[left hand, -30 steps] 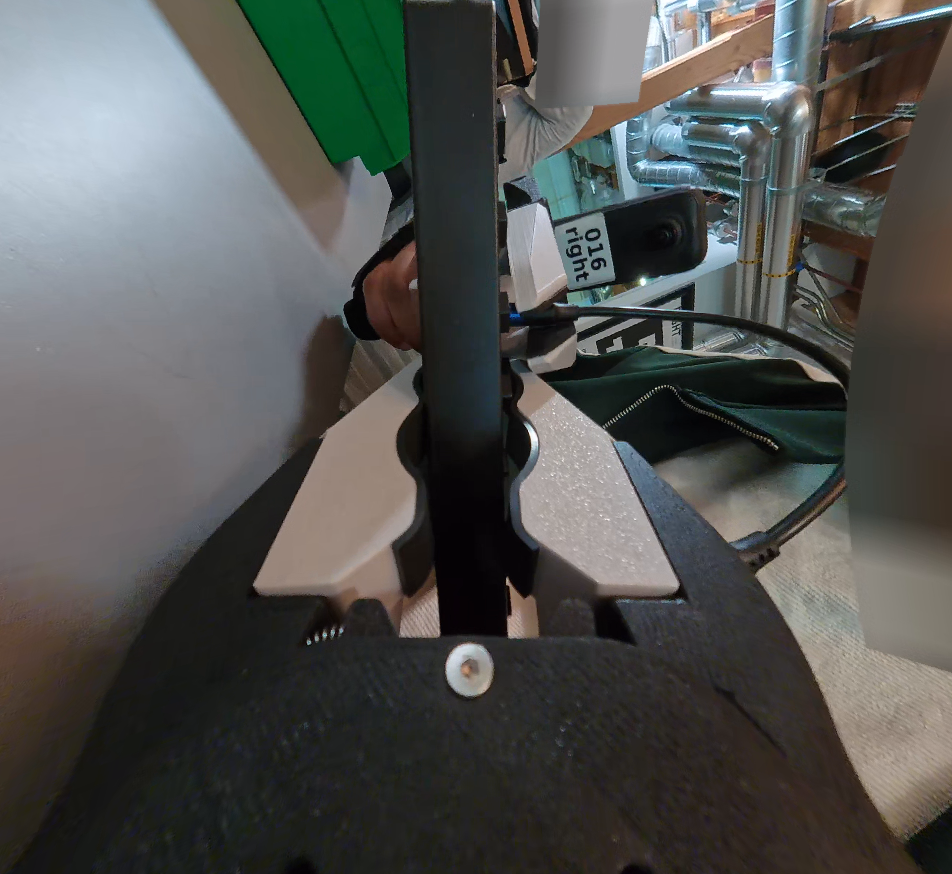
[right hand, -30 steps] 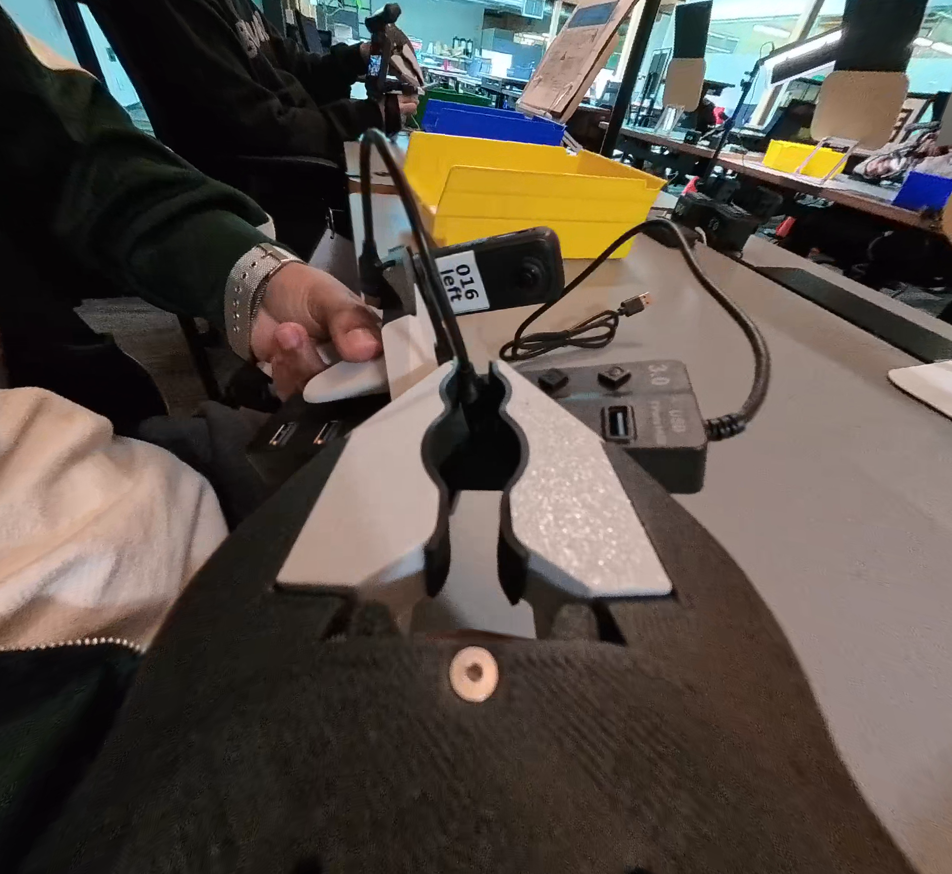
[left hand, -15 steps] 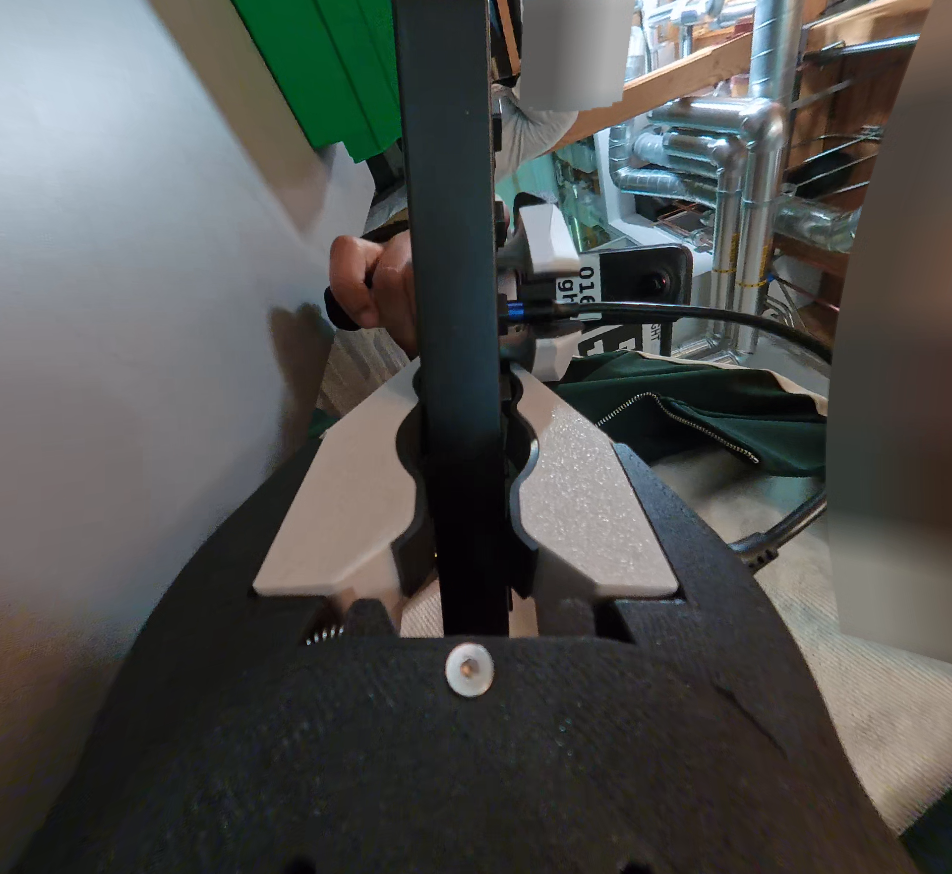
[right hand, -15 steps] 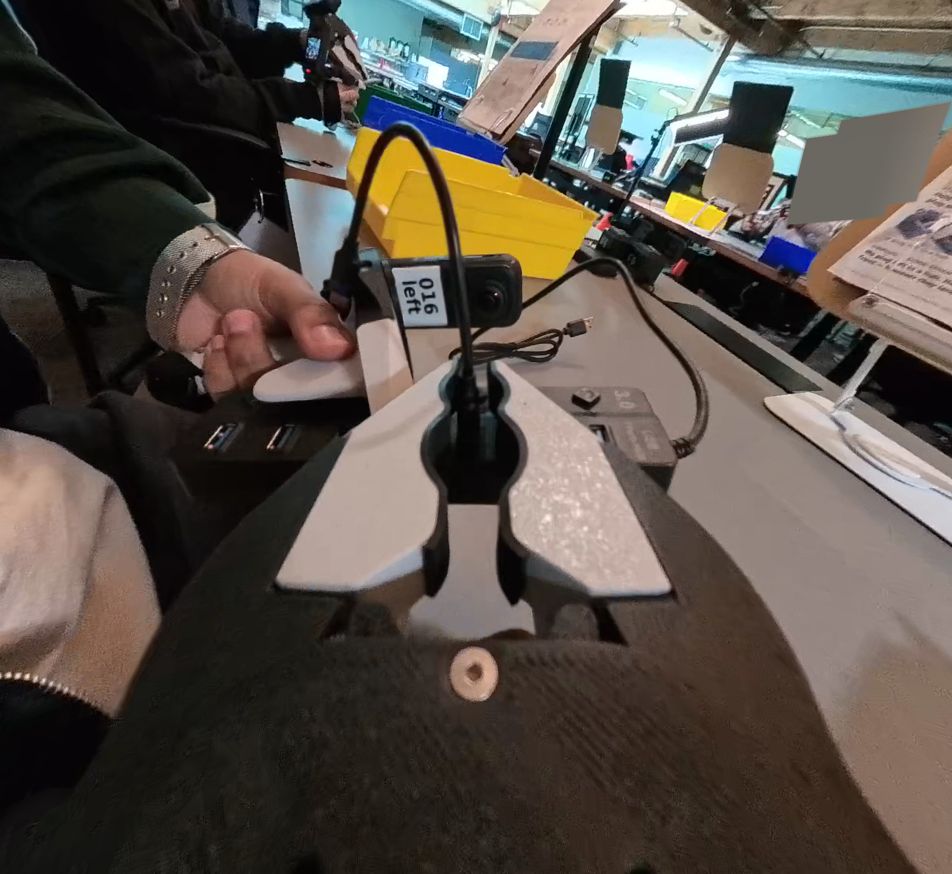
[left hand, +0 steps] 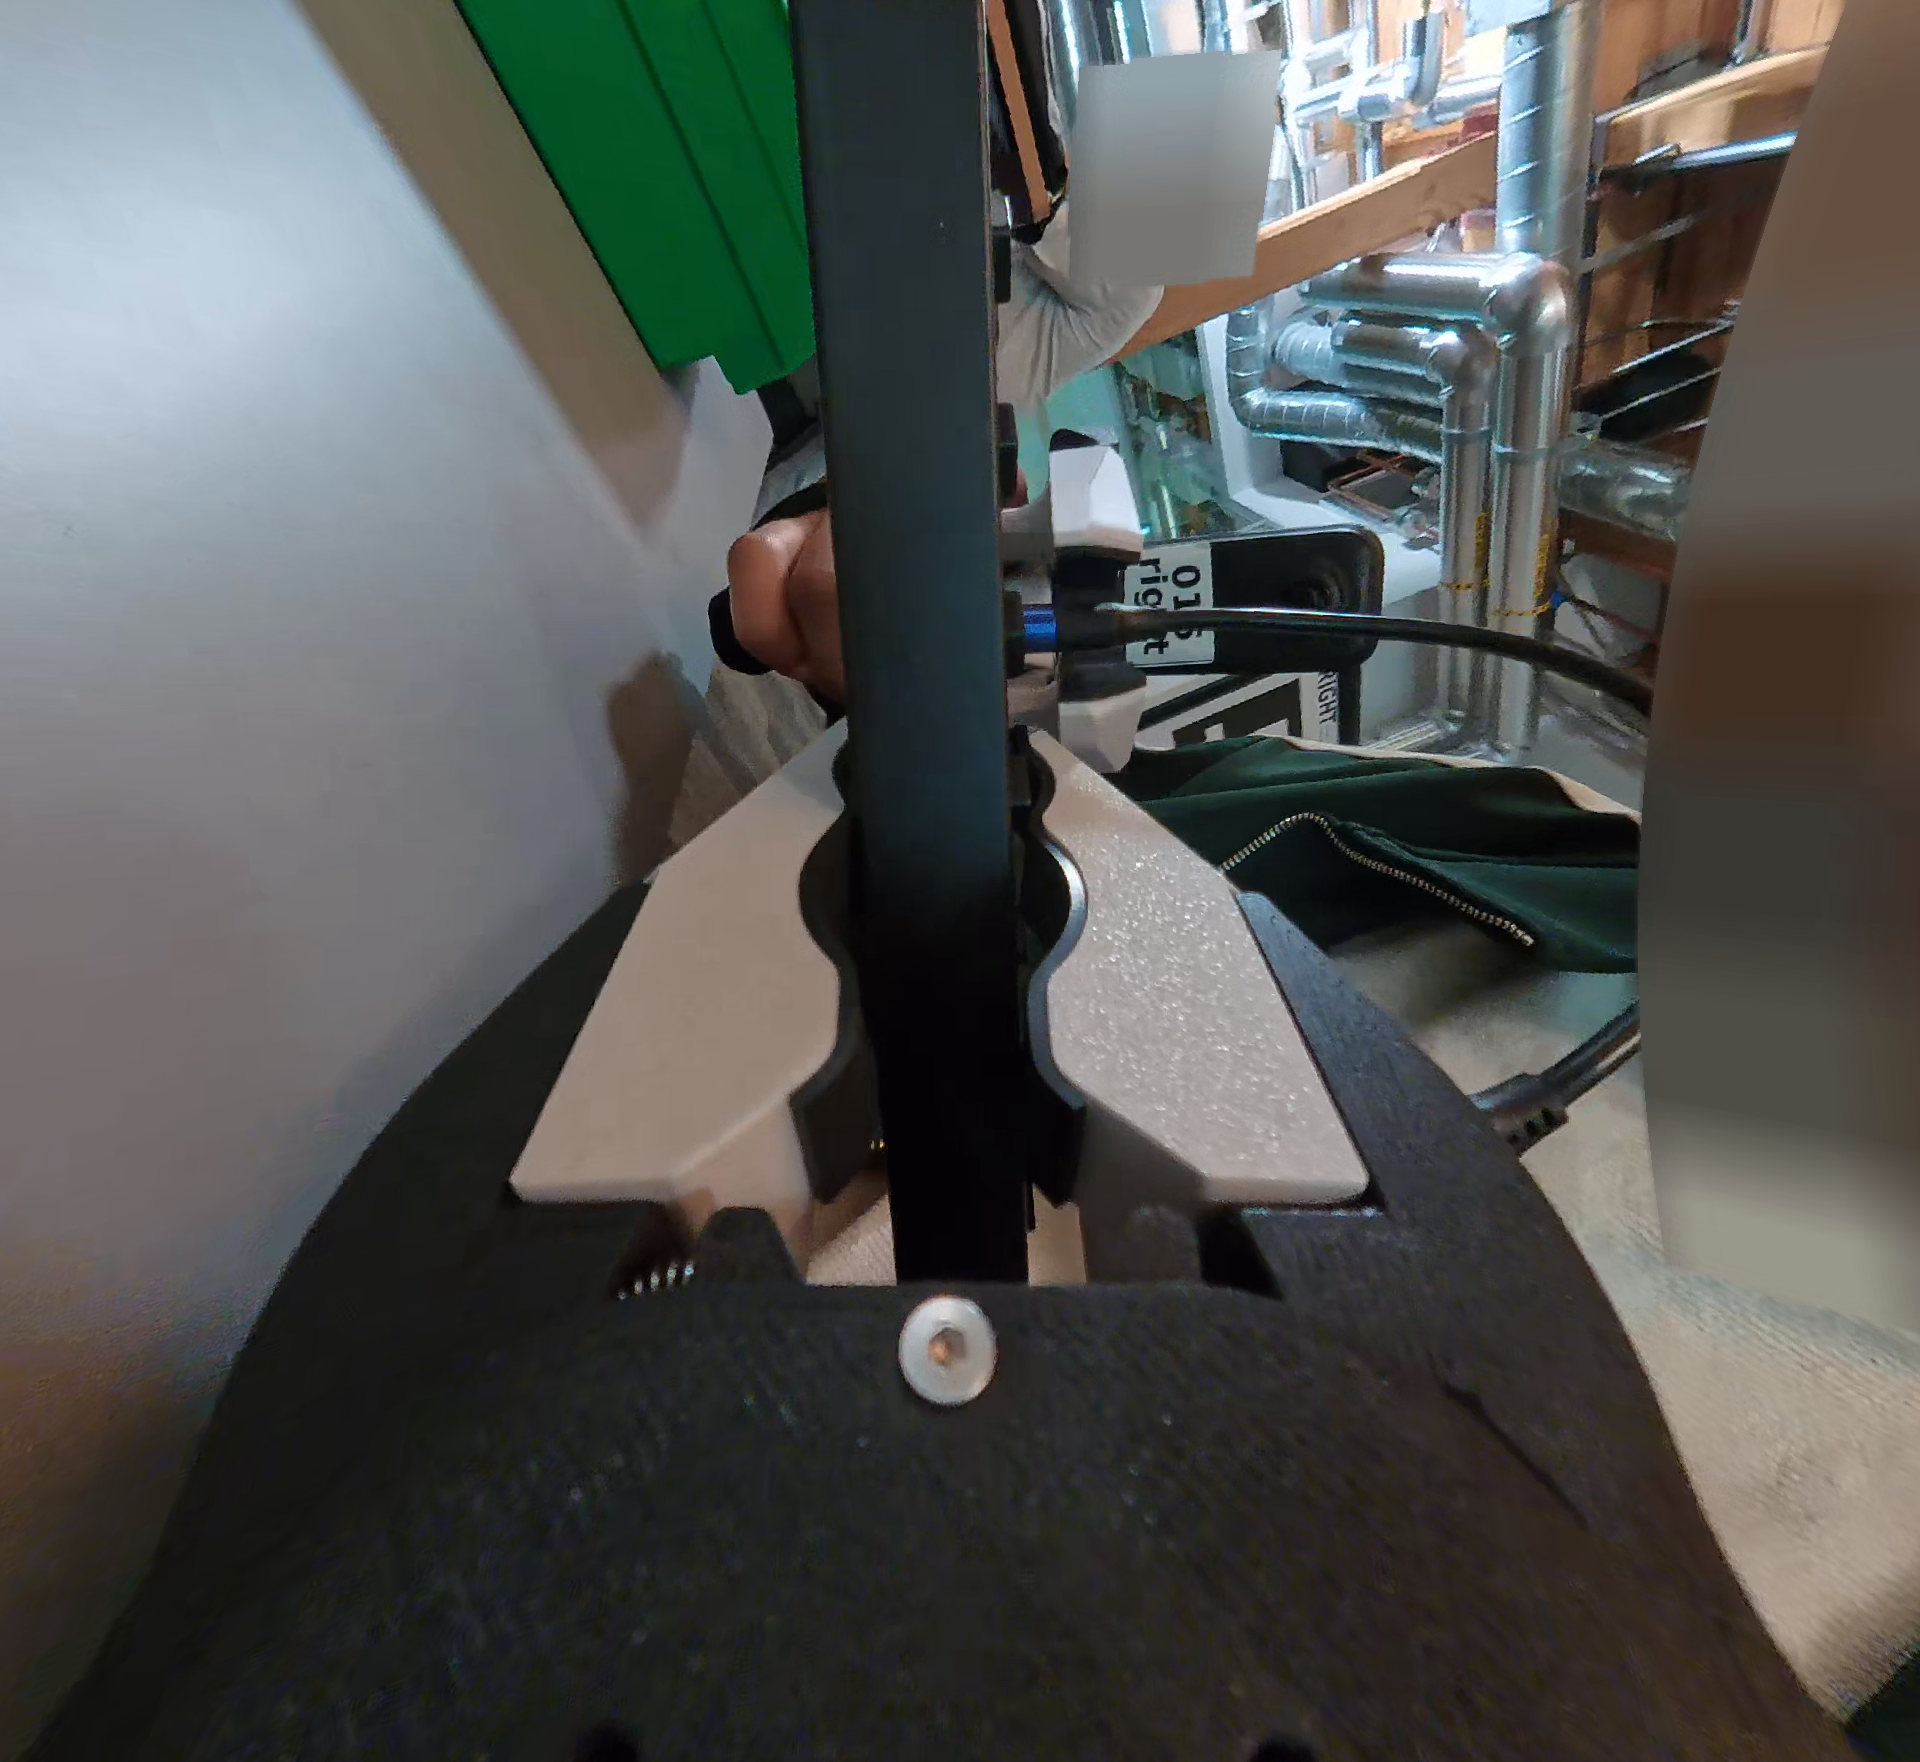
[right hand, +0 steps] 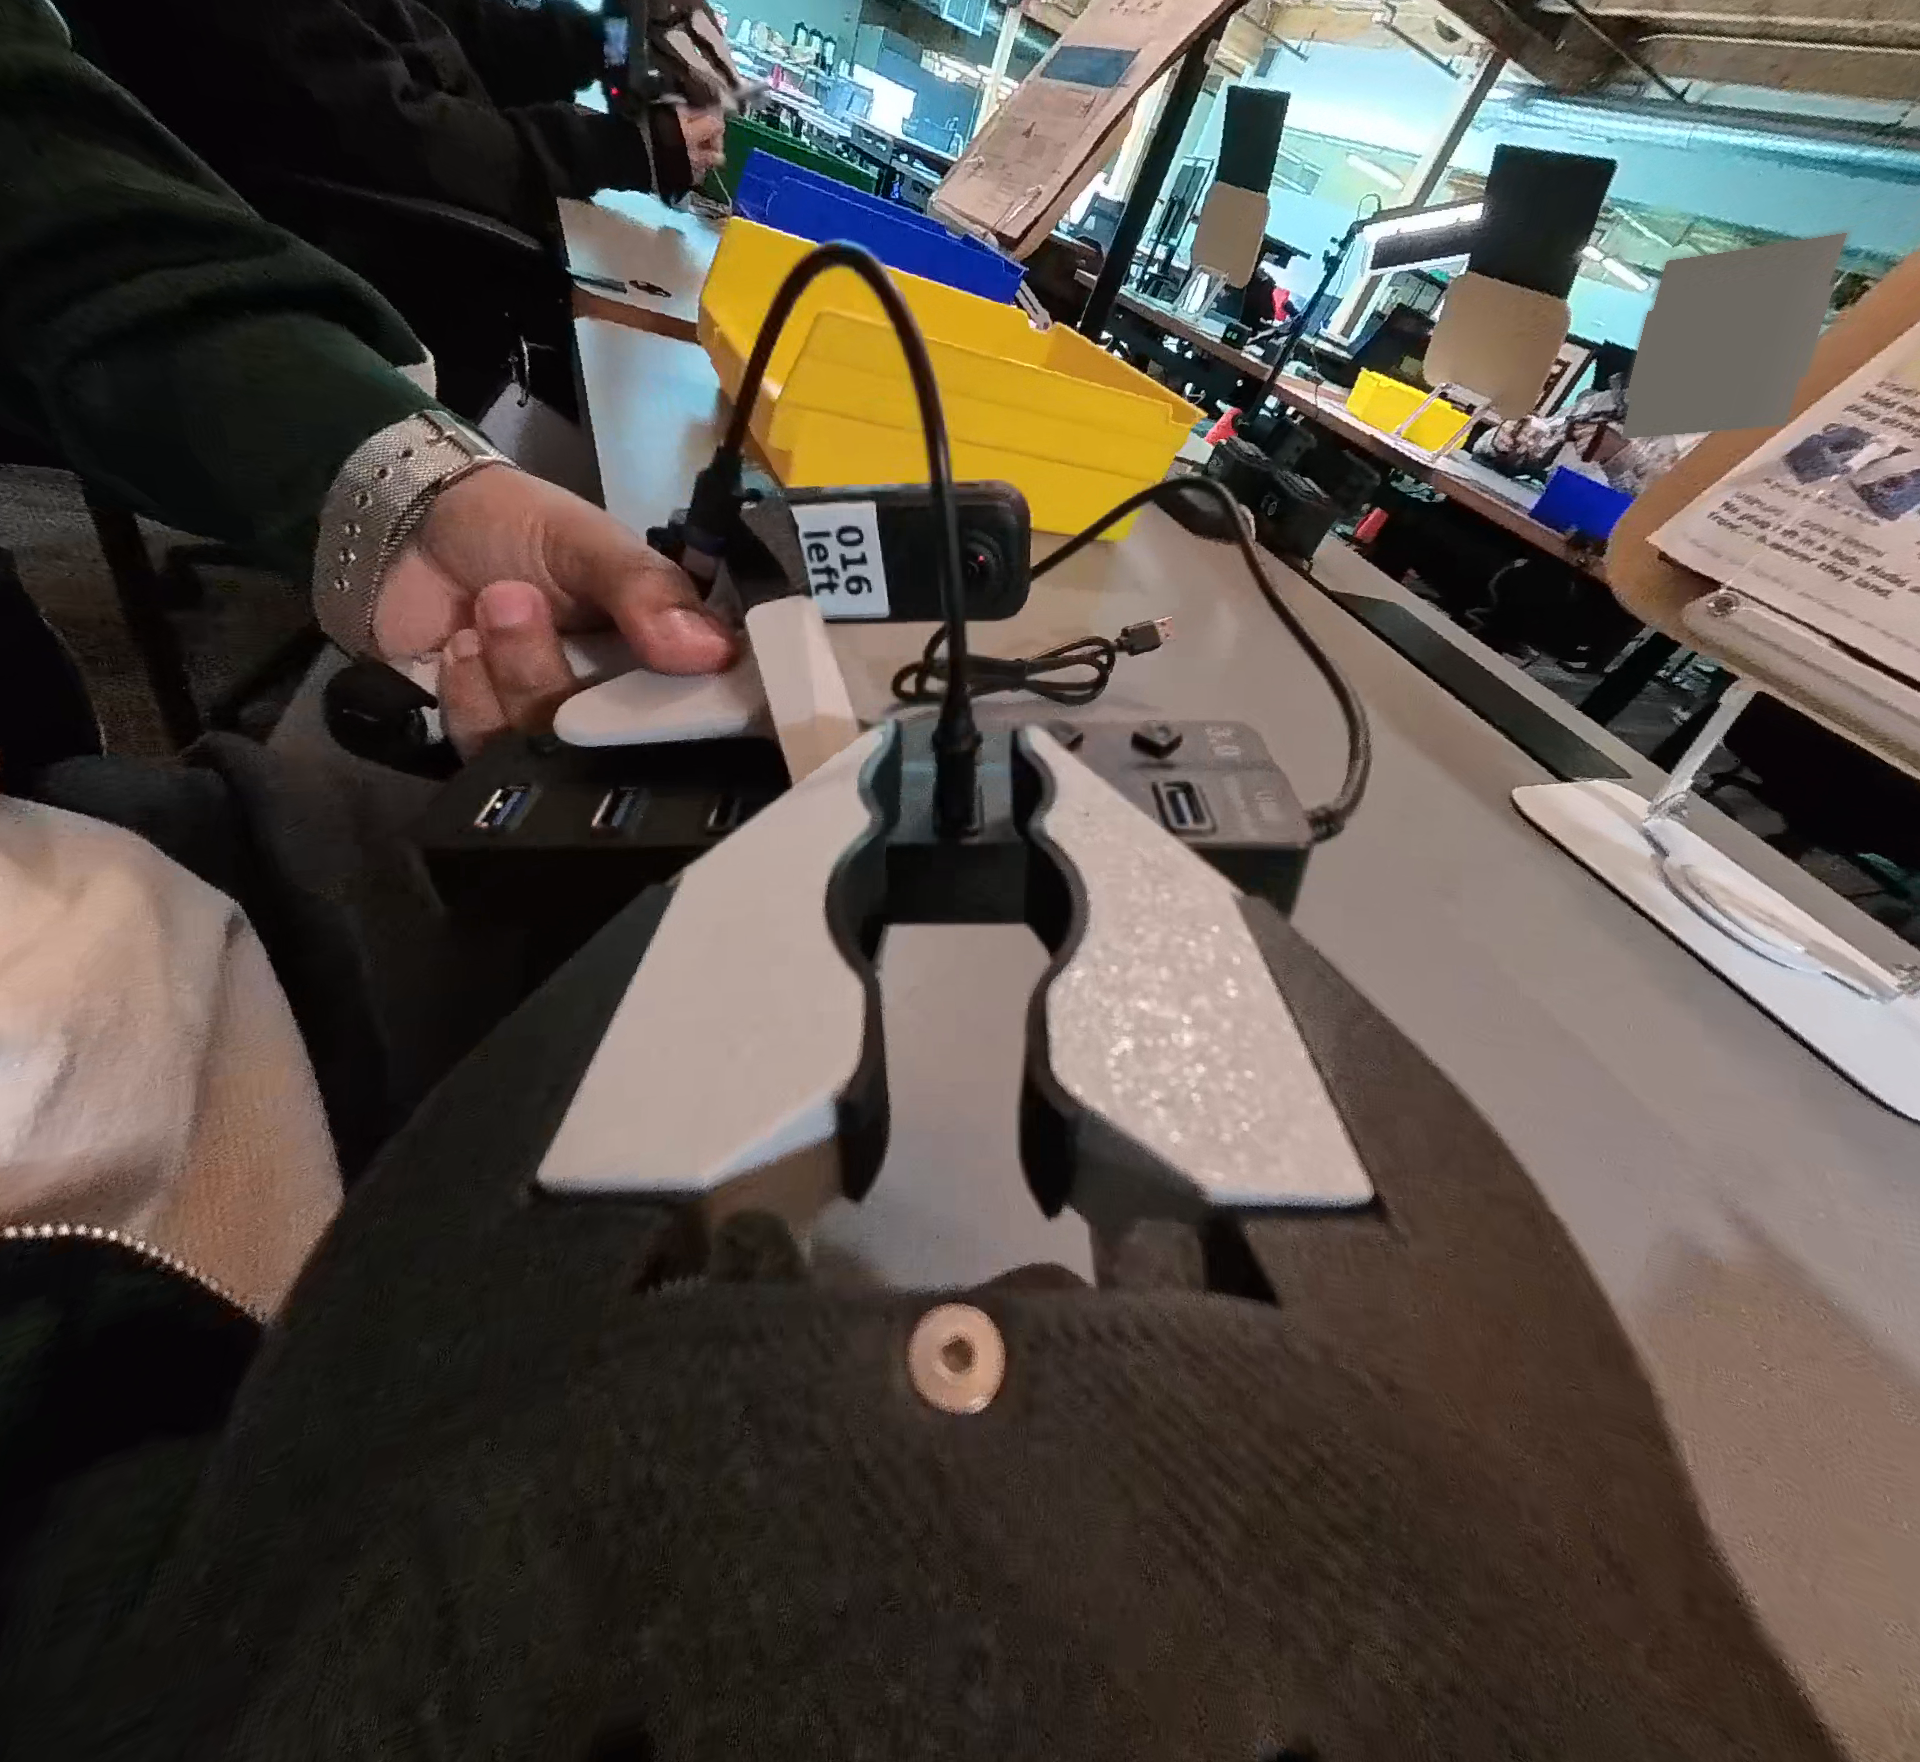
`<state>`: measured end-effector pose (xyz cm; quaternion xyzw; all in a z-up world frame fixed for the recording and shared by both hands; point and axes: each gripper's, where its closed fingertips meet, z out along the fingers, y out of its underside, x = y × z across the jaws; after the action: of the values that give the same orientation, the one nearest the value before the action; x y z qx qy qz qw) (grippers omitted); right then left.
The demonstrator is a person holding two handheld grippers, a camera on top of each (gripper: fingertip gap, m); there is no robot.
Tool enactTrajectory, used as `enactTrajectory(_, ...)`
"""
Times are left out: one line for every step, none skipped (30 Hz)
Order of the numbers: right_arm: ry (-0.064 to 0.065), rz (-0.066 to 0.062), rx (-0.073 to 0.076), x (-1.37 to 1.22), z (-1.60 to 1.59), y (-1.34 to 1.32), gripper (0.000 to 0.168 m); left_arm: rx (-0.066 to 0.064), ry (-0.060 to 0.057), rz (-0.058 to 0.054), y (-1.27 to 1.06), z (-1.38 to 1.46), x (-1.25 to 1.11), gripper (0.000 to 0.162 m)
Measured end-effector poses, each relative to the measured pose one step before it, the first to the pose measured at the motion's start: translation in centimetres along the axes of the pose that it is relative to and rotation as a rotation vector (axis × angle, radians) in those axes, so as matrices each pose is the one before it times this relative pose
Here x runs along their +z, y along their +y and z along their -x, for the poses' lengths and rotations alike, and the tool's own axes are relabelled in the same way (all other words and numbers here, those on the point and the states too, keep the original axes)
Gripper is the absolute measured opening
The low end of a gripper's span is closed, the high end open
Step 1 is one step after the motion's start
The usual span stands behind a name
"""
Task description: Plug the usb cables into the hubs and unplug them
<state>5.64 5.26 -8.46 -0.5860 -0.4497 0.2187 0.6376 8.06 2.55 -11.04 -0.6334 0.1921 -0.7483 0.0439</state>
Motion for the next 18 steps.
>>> enactTrajectory(0.0022,0.0036,-0.0006,0.047,-0.011,0.141,0.02,0.0138,-0.011,0.006,0.035,0.088,-0.03,0.022)
enactTrajectory(0.0026,0.0049,-0.001,0.054,-0.046,0.155,0.018,0.0113,-0.008,0.0051,0.039,0.035,-0.002,0.022)
enactTrajectory(0.0027,0.0041,0.0009,0.045,-0.069,0.148,0.016,0.0084,-0.0026,0.0051,0.067,-0.027,0.017,0.022)
enactTrajectory(-0.0001,0.0011,0.0032,0.022,-0.051,0.079,0.015,0.0046,-0.0012,0.0041,0.047,-0.028,0.024,0.022)
enactTrajectory(-0.0035,-0.0011,0.0052,-0.007,-0.024,0.033,0.015,0.0024,-0.0023,0.0002,-0.007,0.0,0.006,0.022)
enactTrajectory(-0.0037,-0.0019,0.0049,-0.009,0.01,0.022,0.015,0.0006,0.0,0.0005,0.007,0.005,-0.004,0.022)
enactTrajectory(-0.0066,-0.0029,0.0014,-0.005,0.082,0.0,0.015,0.0002,0.0008,0.0023,0.021,0.008,0.01,0.022)
enactTrajectory(-0.0132,-0.004,-0.0028,-0.011,0.214,-0.004,0.012,0.0034,0.0002,0.0038,0.056,0.002,0.018,0.022)
enactTrajectory(-0.0098,-0.0056,-0.0058,-0.005,0.182,-0.016,0.007,0.0064,-0.0004,0.0044,0.059,0.013,0.006,0.022)
enactTrajectory(-0.0009,-0.0047,-0.0083,0.001,0.052,0.011,0.007,0.0054,-0.0036,0.0016,0.011,0.039,-0.004,0.022)
enactTrajectory(0.0007,0.0001,-0.0082,0.002,-0.002,0.053,0.007,0.0039,-0.0074,0.002,-0.009,0.09,-0.025,0.022)
enactTrajectory(0.0014,0.0025,-0.0041,0.015,-0.008,0.06,0.007,0.0022,-0.0034,0.0005,-0.007,0.057,-0.005,0.022)
enactTrajectory(0.002,0.0014,0.0006,0.016,-0.009,0.011,0.007,-0.0018,0.0029,-0.0009,-0.023,-0.006,-0.004,0.022)
enactTrajectory(0.0023,0.0015,0.0031,0.017,-0.014,-0.012,0.007,-0.0032,0.0037,-0.0014,-0.015,-0.023,-0.009,0.022)
enactTrajectory(0.0027,0.0028,0.0018,0.02,-0.012,-0.002,0.006,-0.0021,0.0012,-0.0021,-0.029,0.011,-0.004,0.022)
enactTrajectory(0.0036,0.0023,-0.0006,0.007,-0.016,-0.015,0.006,-0.0005,0.0002,-0.004,-0.057,0.003,0.005,0.021)
enactTrajectory(0.005,0.0,0.0015,0.004,-0.038,-0.062,0.006,0.0017,0.0019,-0.0073,-0.085,-0.047,0.019,0.022)
enactTrajectory(0.0053,-0.0014,0.0077,-0.003,-0.068,-0.076,0.006,-0.0022,0.0023,-0.0077,-0.105,-0.051,0.034,0.022)
